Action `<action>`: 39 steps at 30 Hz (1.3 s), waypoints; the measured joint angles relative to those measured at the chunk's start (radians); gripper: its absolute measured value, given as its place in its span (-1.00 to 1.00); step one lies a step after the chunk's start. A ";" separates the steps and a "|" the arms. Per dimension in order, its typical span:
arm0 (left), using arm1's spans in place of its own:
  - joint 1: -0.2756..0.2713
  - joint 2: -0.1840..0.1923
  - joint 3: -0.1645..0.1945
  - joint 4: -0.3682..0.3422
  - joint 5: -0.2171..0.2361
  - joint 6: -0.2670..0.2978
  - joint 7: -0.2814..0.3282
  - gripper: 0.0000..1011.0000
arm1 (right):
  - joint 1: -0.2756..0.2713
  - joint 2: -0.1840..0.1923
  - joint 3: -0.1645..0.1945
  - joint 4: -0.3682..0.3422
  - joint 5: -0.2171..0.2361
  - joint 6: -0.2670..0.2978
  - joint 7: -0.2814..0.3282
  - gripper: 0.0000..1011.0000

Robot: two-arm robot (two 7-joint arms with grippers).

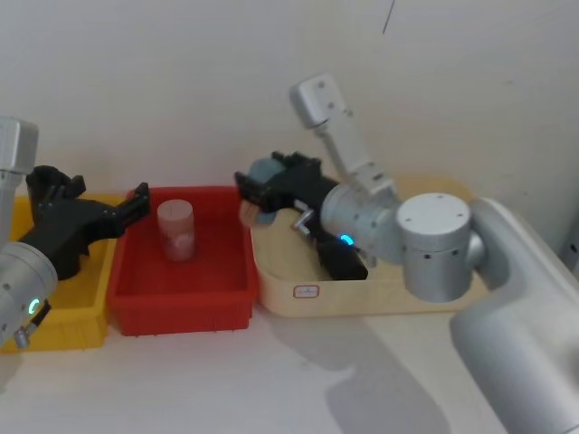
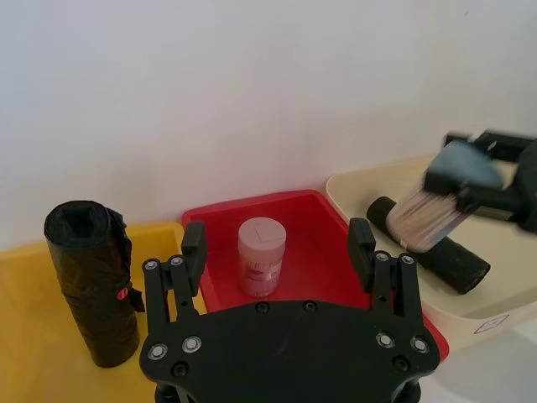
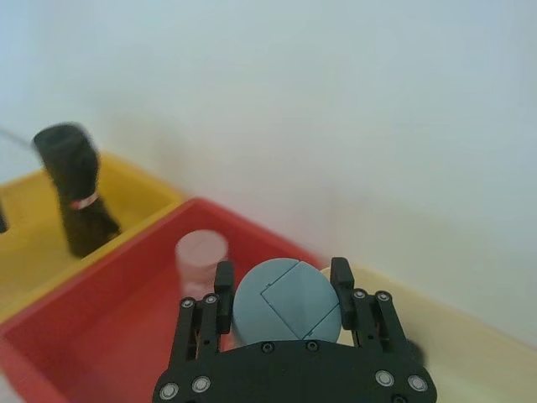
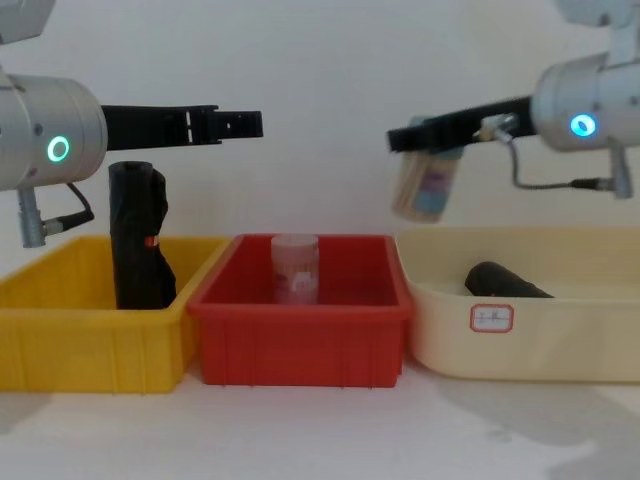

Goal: Pick up the garbage bag with the one hand and transfer it to the other hand.

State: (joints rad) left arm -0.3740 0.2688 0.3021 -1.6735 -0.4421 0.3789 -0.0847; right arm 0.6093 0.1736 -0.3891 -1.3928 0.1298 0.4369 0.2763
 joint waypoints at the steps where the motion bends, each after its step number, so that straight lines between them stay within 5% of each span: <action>1: 0.000 0.000 0.000 0.000 0.000 0.000 0.000 0.98 | -0.010 0.006 0.019 -0.019 0.004 -0.005 -0.009 0.35; 14: 0.000 0.000 0.000 0.000 0.000 0.000 0.000 0.98 | -0.094 0.050 0.115 -0.097 -0.010 -0.043 -0.080 0.35; 22: 0.000 0.000 0.000 0.000 0.000 0.000 0.000 0.98 | -0.139 0.075 0.125 -0.099 -0.024 -0.051 -0.080 0.39; 29: 0.000 0.000 0.000 0.000 0.000 0.000 0.000 0.98 | -0.165 0.090 0.129 -0.099 -0.032 -0.055 -0.074 0.84; 39: 0.000 0.000 0.000 0.000 0.000 0.000 0.000 0.98 | -0.183 0.098 0.132 -0.098 -0.038 -0.058 -0.068 0.98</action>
State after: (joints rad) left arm -0.3740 0.2688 0.3021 -1.6734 -0.4421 0.3789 -0.0847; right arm 0.4266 0.2716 -0.2571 -1.4905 0.0917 0.3787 0.2086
